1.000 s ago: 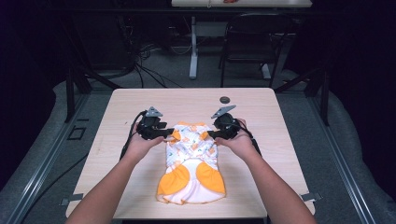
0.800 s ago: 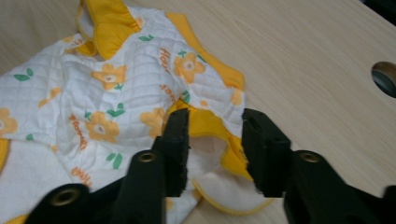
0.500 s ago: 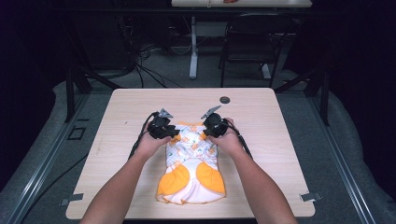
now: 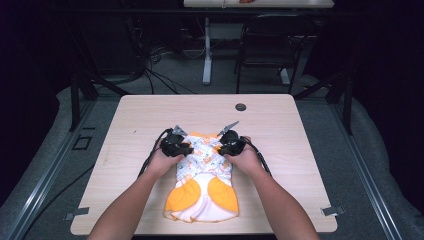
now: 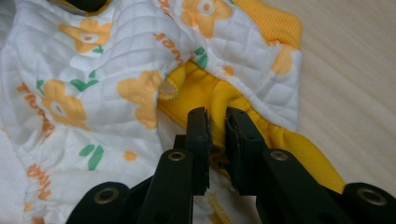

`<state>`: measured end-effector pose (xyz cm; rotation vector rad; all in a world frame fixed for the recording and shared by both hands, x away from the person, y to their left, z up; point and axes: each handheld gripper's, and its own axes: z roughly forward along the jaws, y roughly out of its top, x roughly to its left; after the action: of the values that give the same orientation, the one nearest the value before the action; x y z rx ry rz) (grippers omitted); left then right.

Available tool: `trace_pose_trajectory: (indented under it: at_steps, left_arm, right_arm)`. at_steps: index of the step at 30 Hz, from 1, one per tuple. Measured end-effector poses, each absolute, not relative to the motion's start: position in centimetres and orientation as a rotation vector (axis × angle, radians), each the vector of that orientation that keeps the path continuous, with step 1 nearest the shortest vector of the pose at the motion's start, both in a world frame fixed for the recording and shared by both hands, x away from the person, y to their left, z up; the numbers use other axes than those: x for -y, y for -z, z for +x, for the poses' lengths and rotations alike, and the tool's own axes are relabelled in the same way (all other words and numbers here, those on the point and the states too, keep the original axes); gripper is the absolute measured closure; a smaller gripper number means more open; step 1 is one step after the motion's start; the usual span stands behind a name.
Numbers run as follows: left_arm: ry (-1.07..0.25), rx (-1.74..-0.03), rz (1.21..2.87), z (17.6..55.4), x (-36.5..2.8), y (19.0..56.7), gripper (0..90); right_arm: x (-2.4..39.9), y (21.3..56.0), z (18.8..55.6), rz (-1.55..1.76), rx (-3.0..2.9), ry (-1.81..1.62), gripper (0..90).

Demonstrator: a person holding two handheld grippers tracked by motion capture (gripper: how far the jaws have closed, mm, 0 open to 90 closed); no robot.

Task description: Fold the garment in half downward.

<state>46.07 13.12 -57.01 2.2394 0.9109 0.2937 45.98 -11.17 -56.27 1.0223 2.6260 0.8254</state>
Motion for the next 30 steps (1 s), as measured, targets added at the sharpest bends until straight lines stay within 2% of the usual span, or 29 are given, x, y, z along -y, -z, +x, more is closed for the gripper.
trace_pose_trajectory:
  at_steps: [18, 30]
  left_arm:
    - [-0.229, -0.846, 2.287, 43.6, -13.6, 56.5, 70.3]
    - [-0.287, -0.901, 2.207, 46.1, -14.7, 53.4, 66.1]
  right_arm:
    - [10.7, 55.6, 43.6, 0.874, -2.736, -0.704, 76.8]
    - [11.0, 52.7, 45.2, 0.922, -2.624, -0.805, 78.9]
